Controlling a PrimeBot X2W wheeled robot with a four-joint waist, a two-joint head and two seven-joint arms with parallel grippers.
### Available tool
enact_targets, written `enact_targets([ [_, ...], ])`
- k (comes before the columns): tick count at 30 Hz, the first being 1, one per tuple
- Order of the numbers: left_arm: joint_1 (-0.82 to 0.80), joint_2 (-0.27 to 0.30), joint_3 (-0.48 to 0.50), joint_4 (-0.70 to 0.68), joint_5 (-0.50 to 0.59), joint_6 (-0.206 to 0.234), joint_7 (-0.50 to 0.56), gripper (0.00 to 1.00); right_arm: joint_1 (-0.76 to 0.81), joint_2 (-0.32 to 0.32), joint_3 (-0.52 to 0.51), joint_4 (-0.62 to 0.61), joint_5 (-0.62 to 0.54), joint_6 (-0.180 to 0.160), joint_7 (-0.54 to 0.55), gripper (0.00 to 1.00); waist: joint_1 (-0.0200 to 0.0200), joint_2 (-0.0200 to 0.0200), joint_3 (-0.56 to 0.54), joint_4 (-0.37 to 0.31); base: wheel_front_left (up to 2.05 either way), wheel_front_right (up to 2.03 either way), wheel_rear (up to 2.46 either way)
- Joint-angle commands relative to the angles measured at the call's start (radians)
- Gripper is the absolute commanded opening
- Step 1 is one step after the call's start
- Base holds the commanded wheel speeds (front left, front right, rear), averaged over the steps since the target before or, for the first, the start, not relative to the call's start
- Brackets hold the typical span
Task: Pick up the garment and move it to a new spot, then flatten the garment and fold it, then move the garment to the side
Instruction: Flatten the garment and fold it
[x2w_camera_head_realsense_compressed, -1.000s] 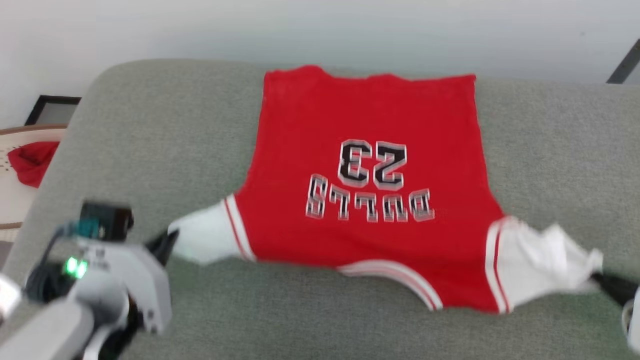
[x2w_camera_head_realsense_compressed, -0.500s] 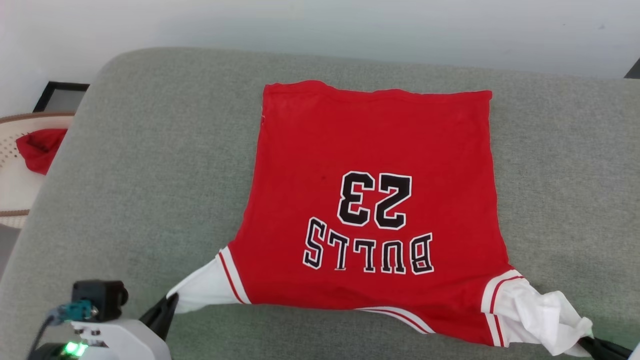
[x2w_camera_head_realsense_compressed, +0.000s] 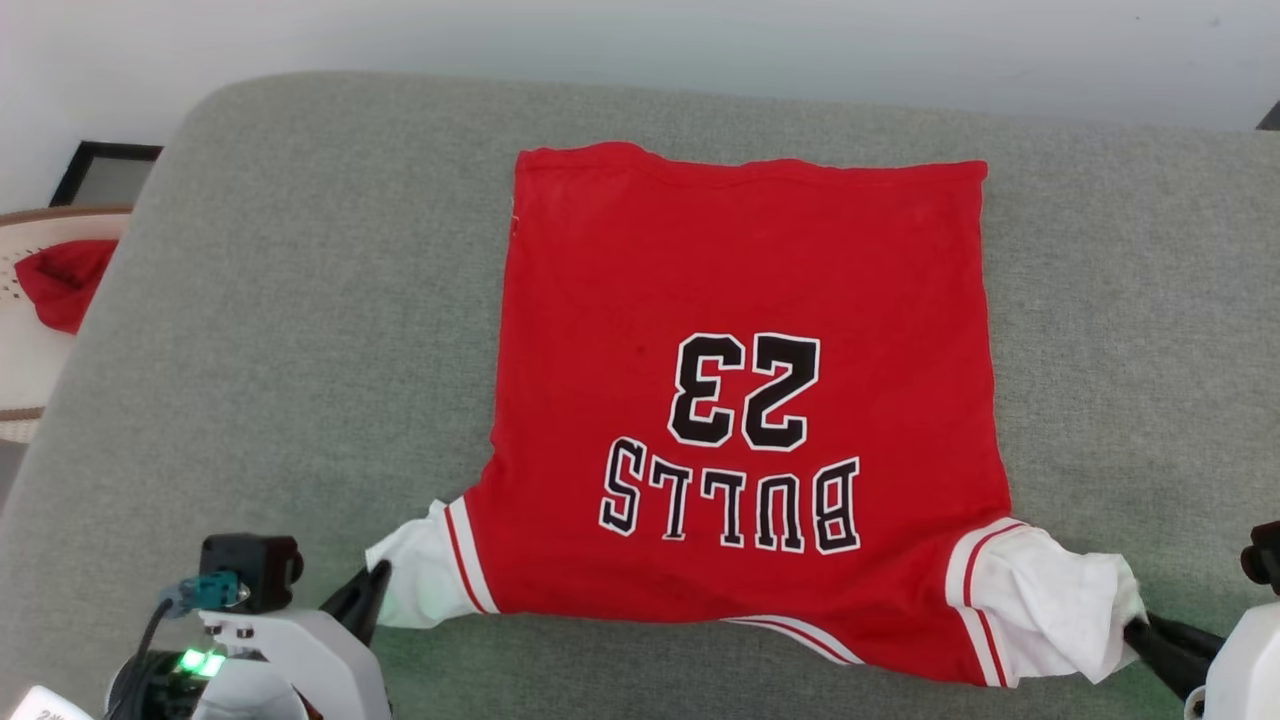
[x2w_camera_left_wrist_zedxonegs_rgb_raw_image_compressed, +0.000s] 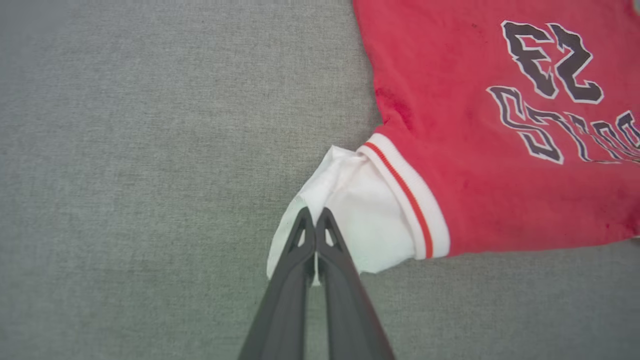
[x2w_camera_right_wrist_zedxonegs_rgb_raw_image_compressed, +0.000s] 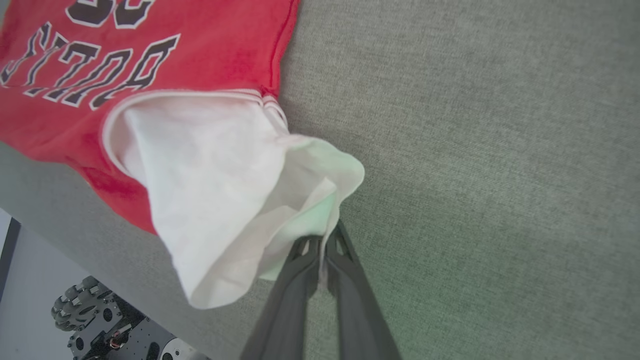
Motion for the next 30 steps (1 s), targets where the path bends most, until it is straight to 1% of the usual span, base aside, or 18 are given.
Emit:
enact_targets([
  [1, -0.010, -0.011, 0.002, 0.010, 0.002, -0.009, -0.014, 0.00, -0.013, -0.008, 0.003, -0.010, 0.011, -0.001, 0.000, 1.00, 0.0000, -0.0001, 0.006, -0.004, 0.00, 0.00, 0.00],
  [6, -0.015, -0.023, 0.001, 0.020, 0.006, -0.016, -0.028, 0.00, -0.013, -0.024, -0.020, -0.051, 0.031, -0.001, 0.021, 1.00, 0.0000, -0.0001, 0.014, -0.009, 0.00, 0.00, 0.00],
  [10, -0.011, -0.031, 0.005, 0.018, 0.005, -0.013, -0.044, 0.00, -0.031, -0.020, -0.064, -0.122, 0.063, -0.001, 0.053, 1.00, 0.0000, -0.0001, 0.022, -0.012, 0.00, 0.00, 0.00],
  [14, -0.016, -0.037, 0.001, 0.012, 0.009, -0.016, -0.048, 0.00, -0.099, -0.010, -0.117, -0.170, 0.049, -0.001, 0.062, 1.00, 0.0000, -0.0001, 0.036, -0.007, 0.00, 0.00, 0.00],
  [17, -0.029, -0.044, -0.006, 0.009, 0.015, -0.019, -0.046, 0.00, -0.194, -0.012, -0.132, -0.163, 0.015, -0.001, 0.052, 1.00, 0.0000, -0.0001, 0.052, 0.008, 0.00, 0.00, 0.00],
  [20, -0.050, -0.058, -0.016, 0.004, 0.026, -0.025, -0.043, 0.00, -0.312, -0.015, -0.132, -0.118, -0.025, -0.001, 0.026, 1.00, 0.0000, -0.0001, 0.075, 0.030, 0.00, 0.00, 0.00],
  [23, -0.075, -0.076, -0.029, 0.006, 0.038, -0.033, -0.040, 0.00, -0.436, -0.014, -0.116, -0.034, -0.069, -0.001, 0.002, 1.00, 0.0000, -0.0001, 0.102, 0.058, 0.00, 0.00, 0.00],
  [30, -0.147, -0.135, -0.067, 0.023, 0.066, -0.062, -0.034, 0.00, -0.683, -0.045, -0.050, 0.217, -0.121, -0.001, -0.002, 1.00, 0.0000, -0.0001, 0.171, 0.139, 0.00, 0.00, 0.00],
])
